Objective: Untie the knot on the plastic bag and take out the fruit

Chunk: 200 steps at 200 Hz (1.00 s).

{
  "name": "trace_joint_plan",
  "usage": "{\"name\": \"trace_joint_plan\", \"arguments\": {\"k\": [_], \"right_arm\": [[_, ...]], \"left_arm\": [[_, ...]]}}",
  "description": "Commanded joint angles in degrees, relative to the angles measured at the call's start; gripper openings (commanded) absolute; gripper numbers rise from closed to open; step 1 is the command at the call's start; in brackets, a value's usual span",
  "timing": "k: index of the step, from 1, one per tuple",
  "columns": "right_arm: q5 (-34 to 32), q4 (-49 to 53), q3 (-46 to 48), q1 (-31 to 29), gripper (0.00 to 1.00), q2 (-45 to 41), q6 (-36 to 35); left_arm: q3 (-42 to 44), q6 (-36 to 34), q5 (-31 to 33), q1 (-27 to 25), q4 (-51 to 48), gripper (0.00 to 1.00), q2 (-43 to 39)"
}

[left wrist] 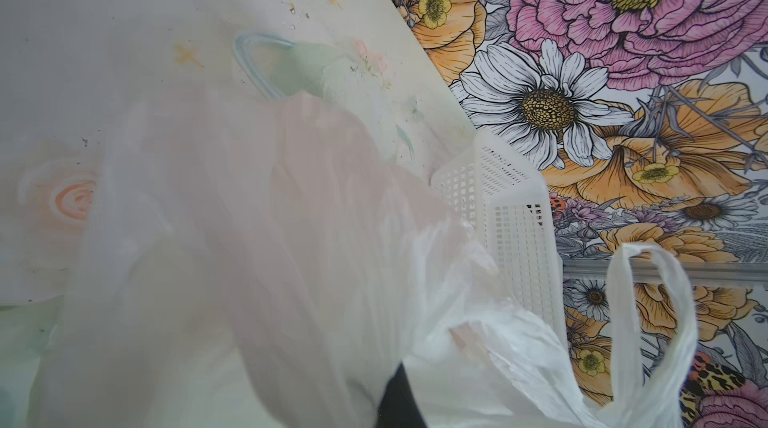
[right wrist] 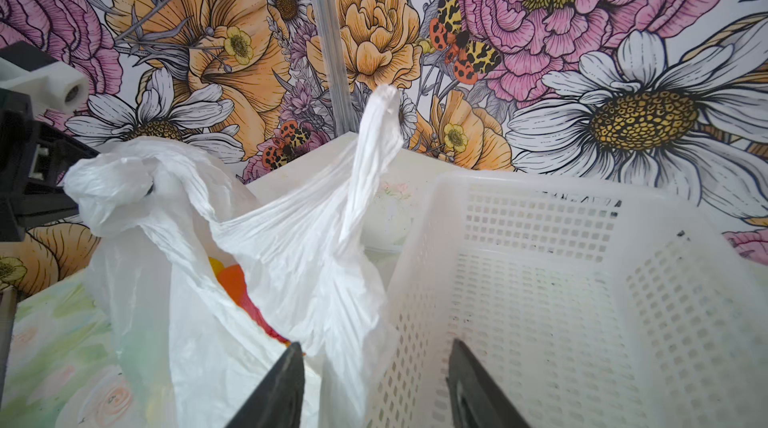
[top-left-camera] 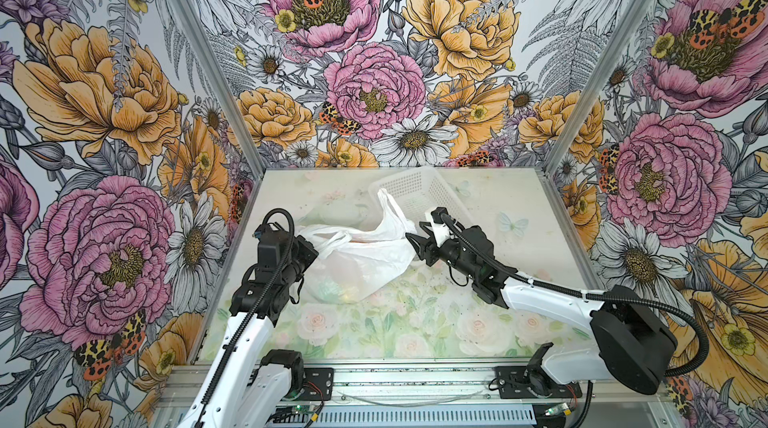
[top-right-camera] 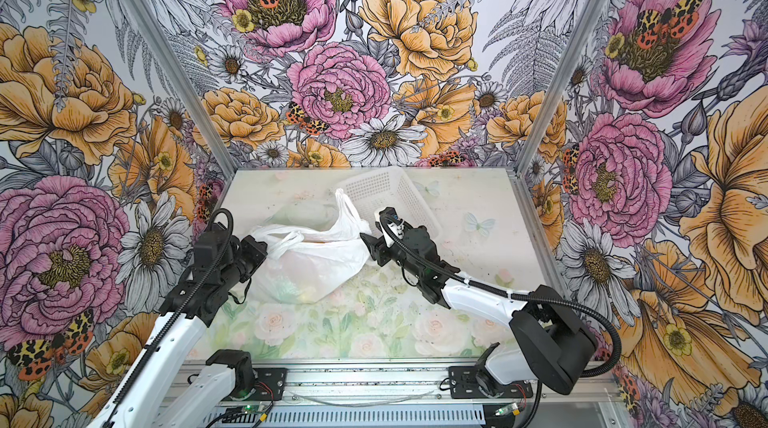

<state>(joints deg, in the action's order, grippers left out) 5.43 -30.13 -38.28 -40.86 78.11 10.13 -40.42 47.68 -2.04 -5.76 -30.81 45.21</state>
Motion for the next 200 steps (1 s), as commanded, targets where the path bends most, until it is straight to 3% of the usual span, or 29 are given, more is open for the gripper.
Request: {"name": "trace_joint_plan", "arguments": {"k": [1,57,95,145,167,200], "right_arm": [[-0.2,4.0,-1.0,-0.6,0.64,-2.7,-2.1],[-2.6,15.6,-7.0,-2.3,0.82,-4.8,-0.8],[-2.9,18.9,-11.3,-2.5,0.76,-1.2,2.6],[-3.4,20.5,-14.3,-2.6,0.53,2.1,5.5],[-4.2,21.8,-15.4,-2.6,0.54,3.3,5.9],[-6.3,22.2,-17.2,-2.5,0.69,5.3,6.9]], "left_arm": [[-3.7,-4.0,-4.4,0.4,-0.7,0.00,0.7],[-10.3,-8.1,-6.0,0.2,-4.9,0.00,1.5],[-11.6,-9.0,-7.3,0.2,-5.2,0.00,2.8],[-11.2,-8.9,-6.9,0.2,-5.3,0.00,2.3],[-11.1,-8.8,-6.9,0.2,-5.3,0.00,2.4],[-11.1,-8.8,-7.2,0.2,-5.3,0.00,2.1]]}}
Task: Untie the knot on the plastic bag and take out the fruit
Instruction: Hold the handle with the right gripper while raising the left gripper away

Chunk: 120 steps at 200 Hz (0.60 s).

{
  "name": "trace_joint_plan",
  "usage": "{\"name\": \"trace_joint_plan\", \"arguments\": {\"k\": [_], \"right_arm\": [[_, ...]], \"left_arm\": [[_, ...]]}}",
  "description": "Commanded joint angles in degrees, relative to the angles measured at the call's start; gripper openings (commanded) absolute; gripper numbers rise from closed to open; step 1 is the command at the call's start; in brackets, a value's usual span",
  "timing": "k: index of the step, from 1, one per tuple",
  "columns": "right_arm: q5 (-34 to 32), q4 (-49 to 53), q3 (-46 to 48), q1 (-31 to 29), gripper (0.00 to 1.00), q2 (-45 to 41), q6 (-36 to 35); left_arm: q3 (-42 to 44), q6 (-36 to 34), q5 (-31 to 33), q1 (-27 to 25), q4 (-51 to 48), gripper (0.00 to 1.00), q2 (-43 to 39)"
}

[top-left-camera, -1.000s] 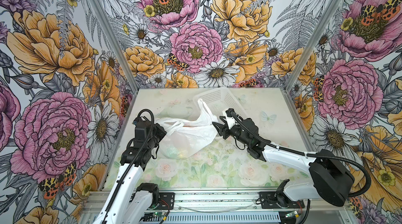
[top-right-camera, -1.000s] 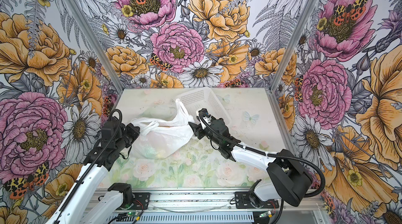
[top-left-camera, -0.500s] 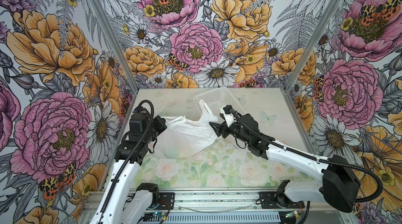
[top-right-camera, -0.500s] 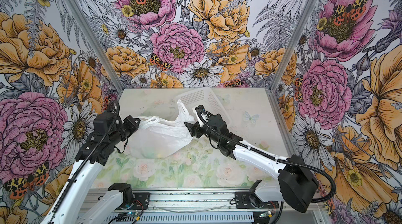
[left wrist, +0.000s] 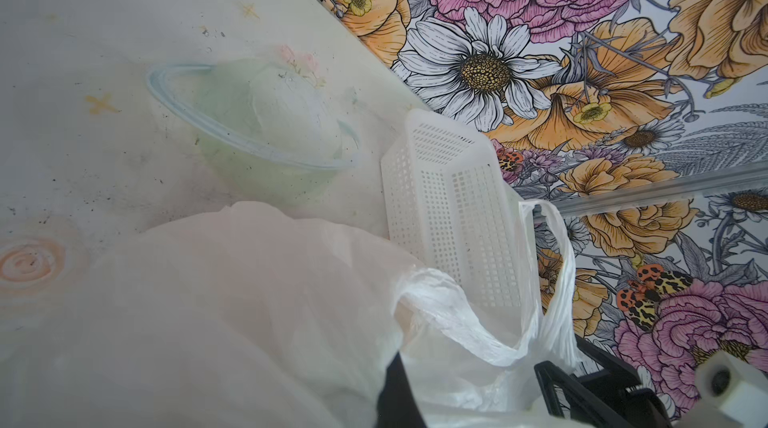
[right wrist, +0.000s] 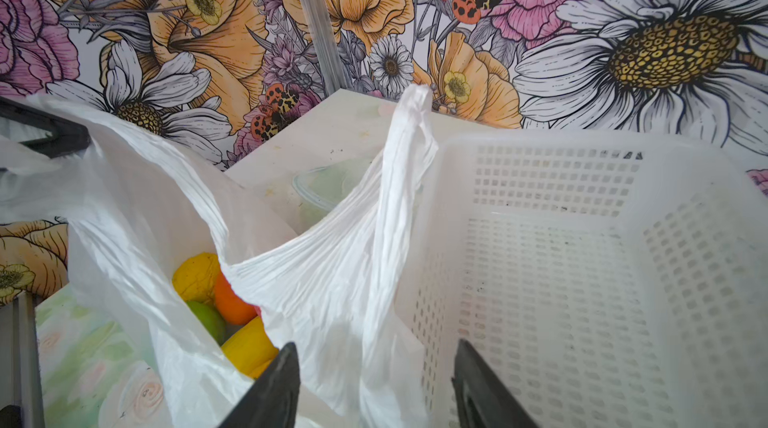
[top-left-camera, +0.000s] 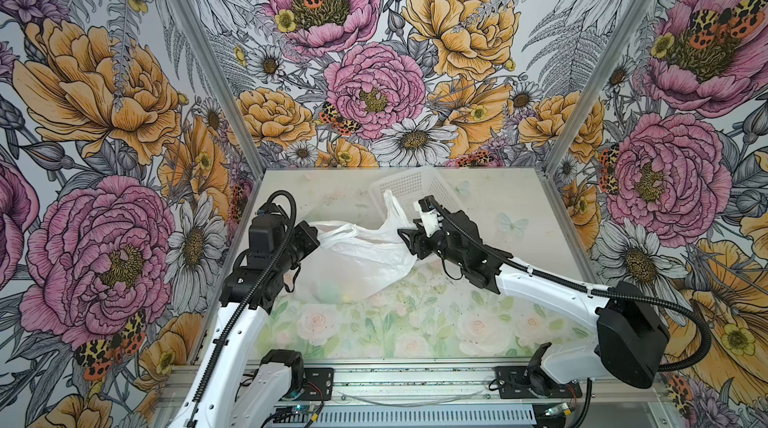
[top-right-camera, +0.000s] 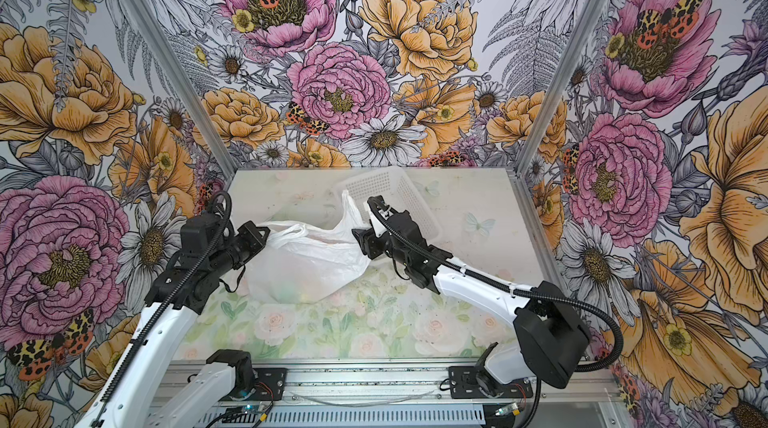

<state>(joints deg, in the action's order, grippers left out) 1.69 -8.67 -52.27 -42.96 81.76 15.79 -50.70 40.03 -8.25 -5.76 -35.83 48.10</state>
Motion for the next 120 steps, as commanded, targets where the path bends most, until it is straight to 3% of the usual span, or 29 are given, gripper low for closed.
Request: {"name": "trace_joint_plan", "arguments": {"k": [1,17,31,41,62,76,96,120], "right_arm": [[-2.8,0.8,-3.3,-0.4,0.70,1.8,1.4],[-4.8,1.3,-5.5,0.1,0.75,3.9,2.4],[-5.6,2.5,-8.0,1.0,0.72,6.3,3.2],[-5.3,3.8,-9.6,1.5,0.59,7.7,3.7],[-4.2,4.5,-10.4,1.6,0.19,8.2,4.0],[-3.8,3.2,-9.1,1.7,0.04,6.6,4.2],[-3.6,-0.3,-5.5,1.7,0.00,3.4,4.5],[-2.1,-3.9,-1.6,1.7,0.00,0.1,4.1]], "left_arm": [[-0.8,-1.1,-1.1,0.3,-0.3,0.00,-0.8],[-1.1,-1.4,-1.2,0.2,-0.5,0.00,-0.9],[-1.3,-1.5,-1.4,0.2,-0.7,0.00,-0.9],[-1.3,-1.8,-1.6,0.2,-1.0,0.00,-0.9],[-2.3,-2.8,-1.1,0.3,-2.5,0.04,-1.0],[-4.7,-4.5,0.4,0.5,-5.1,0.10,-0.6],[-10.7,-7.3,4.2,0.8,-9.7,0.21,0.6],[-16.8,-9.5,8.5,1.2,-11.1,0.46,1.4]]}}
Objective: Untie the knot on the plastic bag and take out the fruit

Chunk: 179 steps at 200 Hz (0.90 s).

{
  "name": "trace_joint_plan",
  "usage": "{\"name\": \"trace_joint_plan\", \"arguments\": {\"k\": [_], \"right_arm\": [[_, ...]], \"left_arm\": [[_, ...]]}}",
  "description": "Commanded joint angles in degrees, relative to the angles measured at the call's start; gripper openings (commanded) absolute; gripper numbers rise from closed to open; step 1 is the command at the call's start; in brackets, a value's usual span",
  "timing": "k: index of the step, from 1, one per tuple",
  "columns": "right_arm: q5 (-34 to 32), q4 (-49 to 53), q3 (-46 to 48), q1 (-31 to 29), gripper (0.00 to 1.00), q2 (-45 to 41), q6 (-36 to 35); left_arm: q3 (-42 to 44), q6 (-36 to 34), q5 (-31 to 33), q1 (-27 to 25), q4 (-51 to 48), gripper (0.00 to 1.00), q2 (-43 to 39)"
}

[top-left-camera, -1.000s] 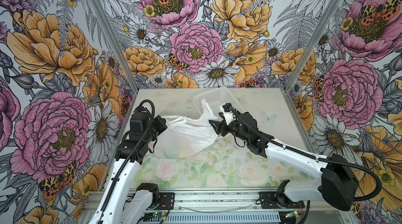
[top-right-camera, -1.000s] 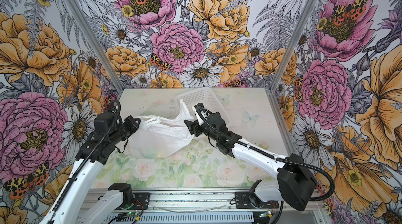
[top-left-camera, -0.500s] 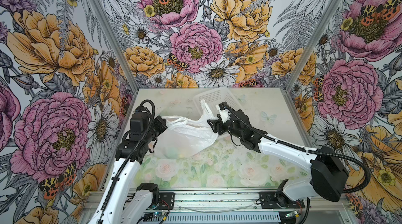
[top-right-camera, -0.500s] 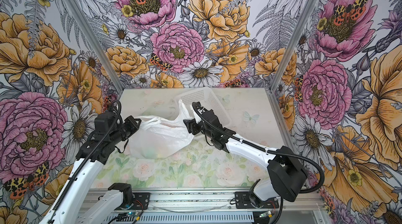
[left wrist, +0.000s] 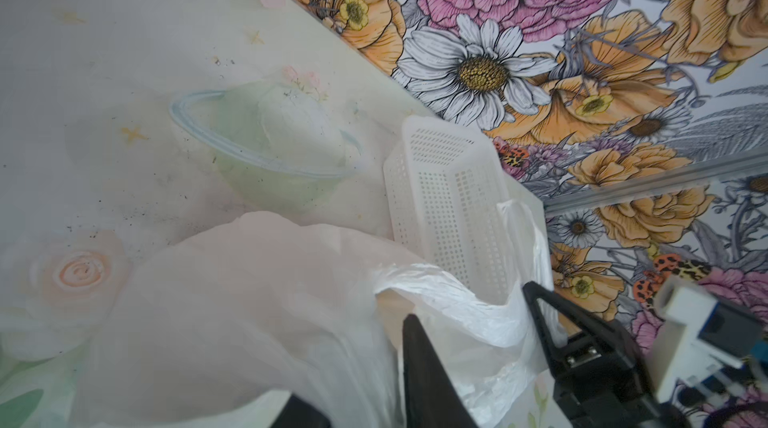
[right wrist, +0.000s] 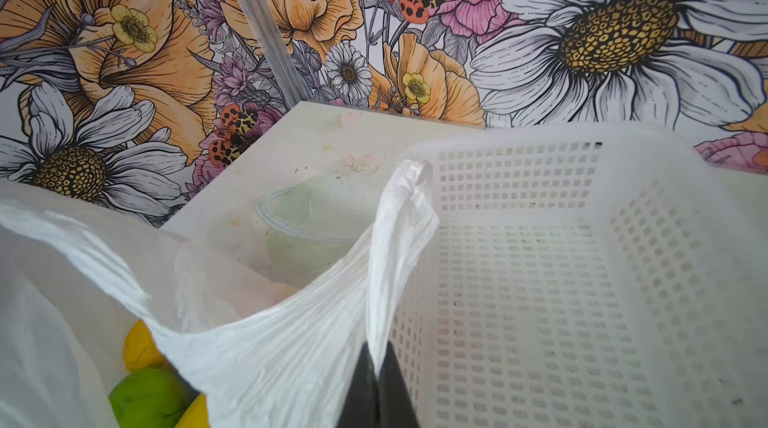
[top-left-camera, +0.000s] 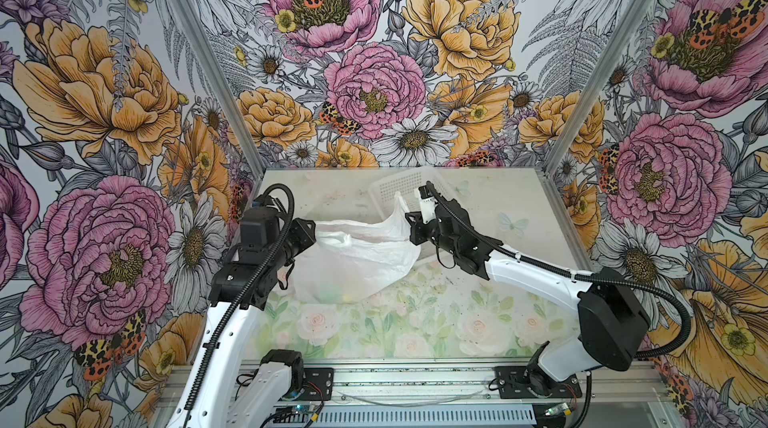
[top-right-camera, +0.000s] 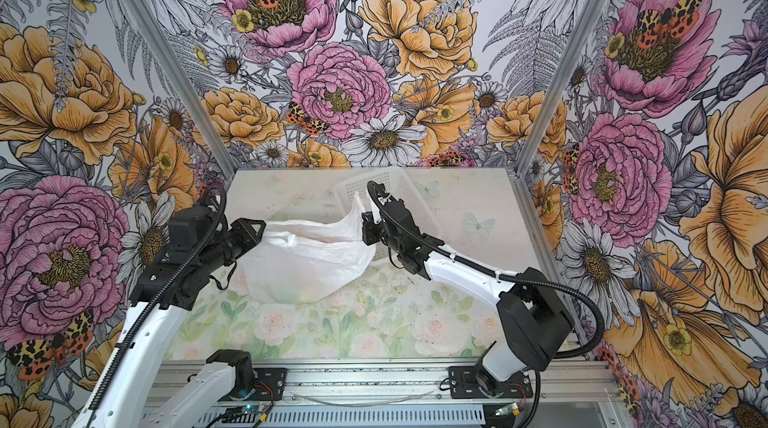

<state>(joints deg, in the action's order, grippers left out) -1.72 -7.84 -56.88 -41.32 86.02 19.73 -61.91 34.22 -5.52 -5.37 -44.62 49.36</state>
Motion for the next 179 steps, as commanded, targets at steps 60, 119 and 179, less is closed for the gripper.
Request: {"name": "trace_joint_plan", "arguments": {"k": [60,119,179], "right_arm": [[4.9,-6.6,6.2,0.0,0.00,-7.9,-0.9],[8.0,-7.2,6.9,0.1,0.00,-9.6,-1.4],[5.5,-7.2,7.8,1.1,0.00,-9.7,-0.4]], "left_arm": [[-22.8,-14.3,7.6,1.4,-1.1,0.80,12.5],[-37.1,-36.0,3.4,-10.1,-0.9,0.96,30.0],[-21.0,-63.7,22.7,-31.5,-1.5,0.97,34.2]]}}
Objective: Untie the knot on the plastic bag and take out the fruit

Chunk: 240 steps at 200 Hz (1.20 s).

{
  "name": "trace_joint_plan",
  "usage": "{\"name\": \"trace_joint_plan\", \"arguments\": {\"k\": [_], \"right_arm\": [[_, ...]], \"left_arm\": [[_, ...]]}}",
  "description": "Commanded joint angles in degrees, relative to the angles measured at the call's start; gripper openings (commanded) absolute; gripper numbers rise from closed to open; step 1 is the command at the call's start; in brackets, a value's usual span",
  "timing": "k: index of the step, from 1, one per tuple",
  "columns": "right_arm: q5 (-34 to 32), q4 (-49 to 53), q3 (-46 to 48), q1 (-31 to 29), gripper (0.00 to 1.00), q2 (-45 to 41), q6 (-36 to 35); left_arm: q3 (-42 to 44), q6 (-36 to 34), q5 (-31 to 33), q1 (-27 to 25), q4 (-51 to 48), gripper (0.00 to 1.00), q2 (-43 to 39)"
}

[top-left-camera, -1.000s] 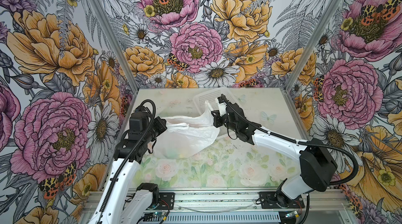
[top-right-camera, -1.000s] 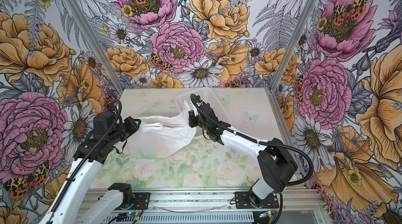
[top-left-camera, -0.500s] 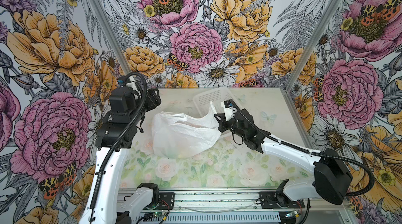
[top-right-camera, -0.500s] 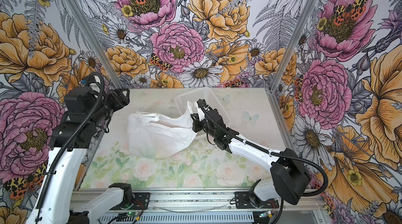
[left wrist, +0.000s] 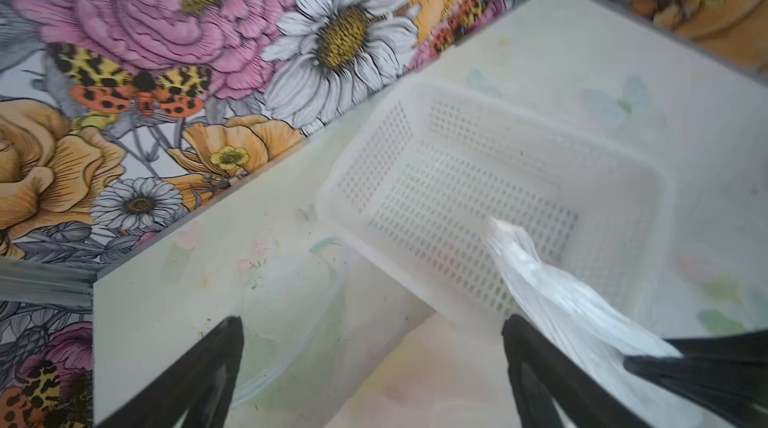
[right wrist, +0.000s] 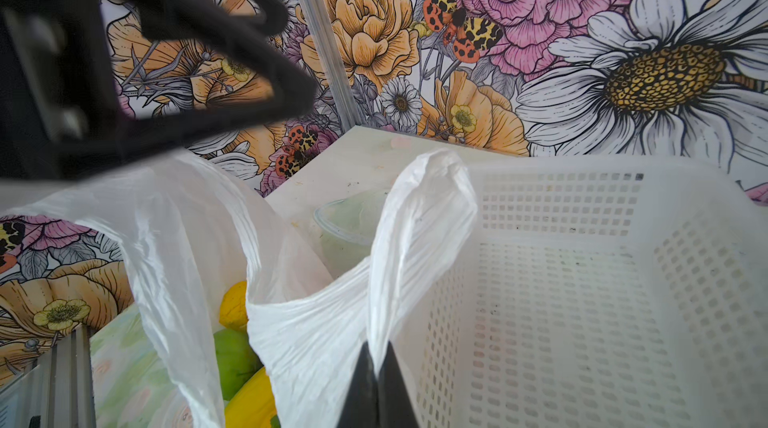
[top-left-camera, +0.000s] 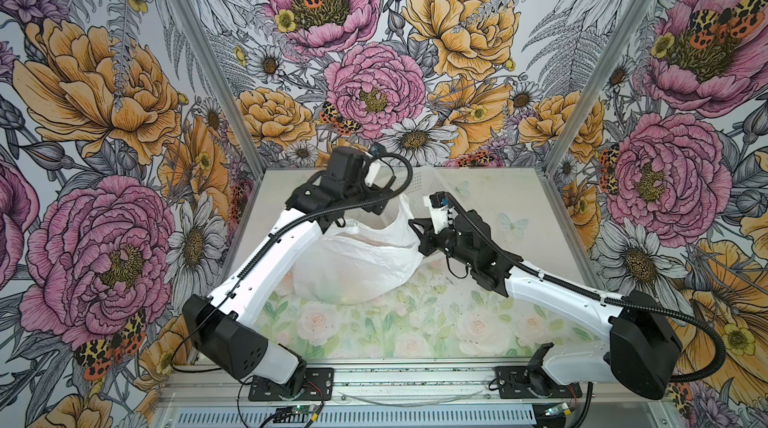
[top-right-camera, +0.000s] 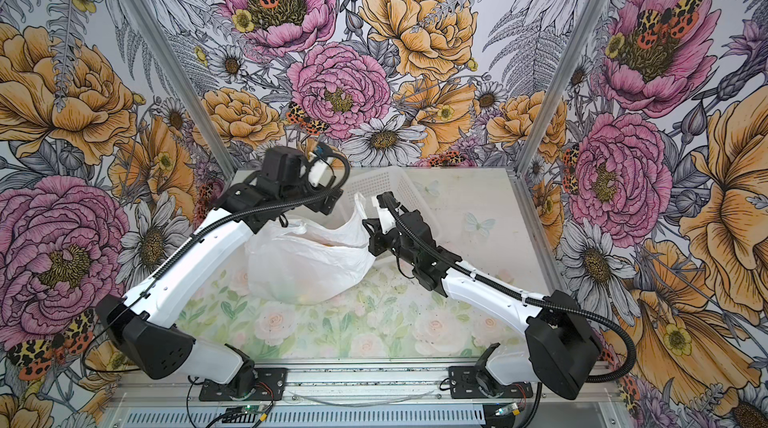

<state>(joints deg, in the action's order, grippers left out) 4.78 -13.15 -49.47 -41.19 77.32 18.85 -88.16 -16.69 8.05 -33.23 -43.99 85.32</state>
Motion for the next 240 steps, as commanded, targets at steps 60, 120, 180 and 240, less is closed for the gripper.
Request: {"name": "trace_joint_plan", "arguments": {"k": [60,120,180,240], "right_arm": [[-0.4,-1.9,0.8,2.7,0.00,-0.8,2.1],[-0.8,-1.9,2.1,4.1,0.00,-1.9,2.2],[-0.6,-2.2,2.3,5.2,0.00,-2.1,3.2],[-0.1,-2.2,2.7,5.9,0.00,-2.6,4.2]], "left_arm": [[8.2,-13.2,15.2,-4.9,-2.4,0.97,-3.3],[9.4,-12.6,19.9,-3.9,-4.7,0.97,-5.3],[8.7,-11.0,19.3,-5.0,-9.3,0.97,-7.1],[7.4,-9.2,20.7,-6.1,-14.2,0.96,-5.1]]}}
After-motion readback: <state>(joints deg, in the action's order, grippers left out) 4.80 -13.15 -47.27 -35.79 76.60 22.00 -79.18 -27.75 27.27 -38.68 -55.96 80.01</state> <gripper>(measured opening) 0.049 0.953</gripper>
